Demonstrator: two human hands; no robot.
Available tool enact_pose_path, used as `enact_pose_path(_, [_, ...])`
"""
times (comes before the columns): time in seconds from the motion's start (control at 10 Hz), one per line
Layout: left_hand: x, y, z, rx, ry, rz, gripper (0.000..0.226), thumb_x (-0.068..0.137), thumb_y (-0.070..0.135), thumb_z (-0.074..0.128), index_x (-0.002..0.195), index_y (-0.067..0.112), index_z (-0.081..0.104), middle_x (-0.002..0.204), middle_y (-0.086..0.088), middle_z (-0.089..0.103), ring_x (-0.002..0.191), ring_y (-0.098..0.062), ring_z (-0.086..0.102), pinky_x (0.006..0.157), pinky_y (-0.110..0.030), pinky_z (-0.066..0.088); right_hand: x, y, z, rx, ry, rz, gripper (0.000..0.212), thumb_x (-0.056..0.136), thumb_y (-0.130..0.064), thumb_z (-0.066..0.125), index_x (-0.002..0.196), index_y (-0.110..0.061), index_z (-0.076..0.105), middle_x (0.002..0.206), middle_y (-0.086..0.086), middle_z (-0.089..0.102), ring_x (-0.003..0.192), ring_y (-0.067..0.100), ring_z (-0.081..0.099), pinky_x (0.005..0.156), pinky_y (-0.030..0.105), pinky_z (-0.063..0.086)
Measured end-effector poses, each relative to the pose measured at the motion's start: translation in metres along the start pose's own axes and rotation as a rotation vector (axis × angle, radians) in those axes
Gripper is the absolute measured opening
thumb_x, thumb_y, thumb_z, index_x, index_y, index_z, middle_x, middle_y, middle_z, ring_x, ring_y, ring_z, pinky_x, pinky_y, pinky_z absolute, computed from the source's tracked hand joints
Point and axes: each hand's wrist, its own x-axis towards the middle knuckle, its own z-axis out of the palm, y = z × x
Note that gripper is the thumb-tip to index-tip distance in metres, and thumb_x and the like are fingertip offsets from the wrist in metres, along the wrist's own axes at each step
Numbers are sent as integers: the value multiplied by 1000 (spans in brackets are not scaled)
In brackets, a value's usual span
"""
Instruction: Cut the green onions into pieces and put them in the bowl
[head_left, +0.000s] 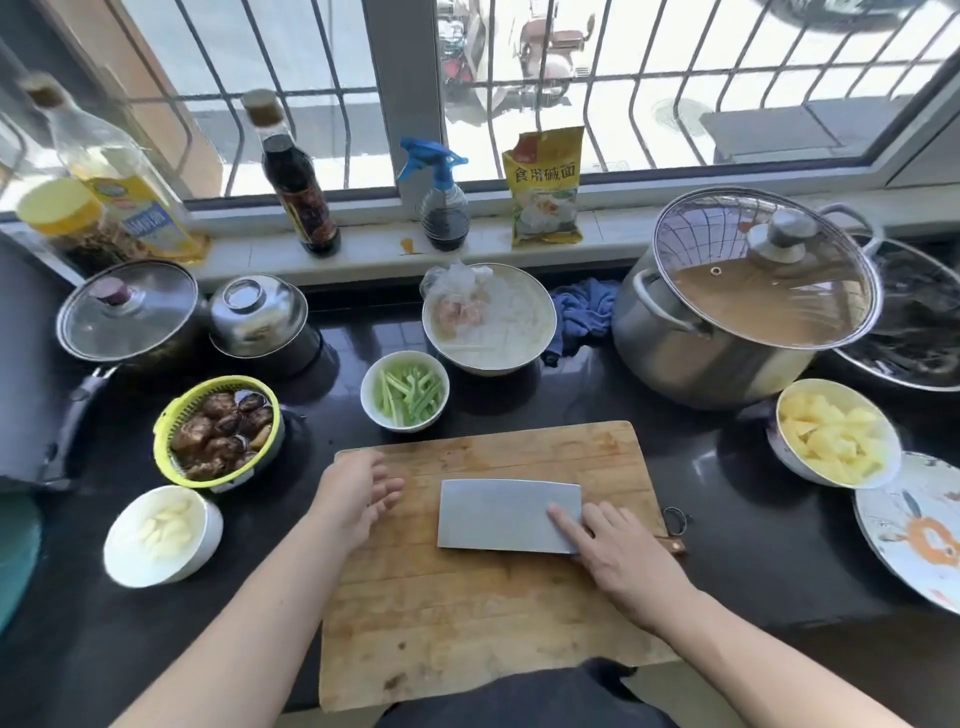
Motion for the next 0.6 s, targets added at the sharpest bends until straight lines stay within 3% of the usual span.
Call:
enact_pose_path(0.1, [-15, -23, -16, 61, -12, -9, 24, 97, 19, 53, 120, 9, 56, 114, -14, 59, 88, -29, 66, 66, -36, 53, 15, -7, 8, 30, 5, -9, 63, 86, -11, 61, 147, -18, 45, 95, 3, 54, 82, 25, 51, 71, 35, 49])
enact_pose_path(0.4, [-22, -32, -32, 273, -47, 43, 32, 95, 13, 48, 126, 15, 55, 102, -12, 61, 79, -26, 61, 66, -35, 50, 34, -5, 15, 82, -108, -10, 59, 99, -31, 40, 152, -33, 12, 123, 5, 44, 107, 28, 40, 93, 41, 42])
enact_pose_path(0.5, [-21, -26, -33, 325, -73, 73, 30, 95, 15, 49, 124, 16, 57, 107, -12, 62, 87, -29, 66, 65, -34, 54, 35, -7, 9, 88, -142, 25, 55, 100, -38, 34, 150, -35, 12, 128, 5, 43, 109, 27, 40, 97, 42, 40])
enact_pose_path(0.6, [-22, -11, -28, 390, -94, 135, 28, 95, 16, 49, 120, 17, 60, 107, -9, 64, 87, -27, 69, 61, -31, 55, 39, -10, -6, 73, -83, 68, 51, 101, -42, 38, 149, -30, 26, 126, 4, 47, 109, 27, 43, 95, 40, 40])
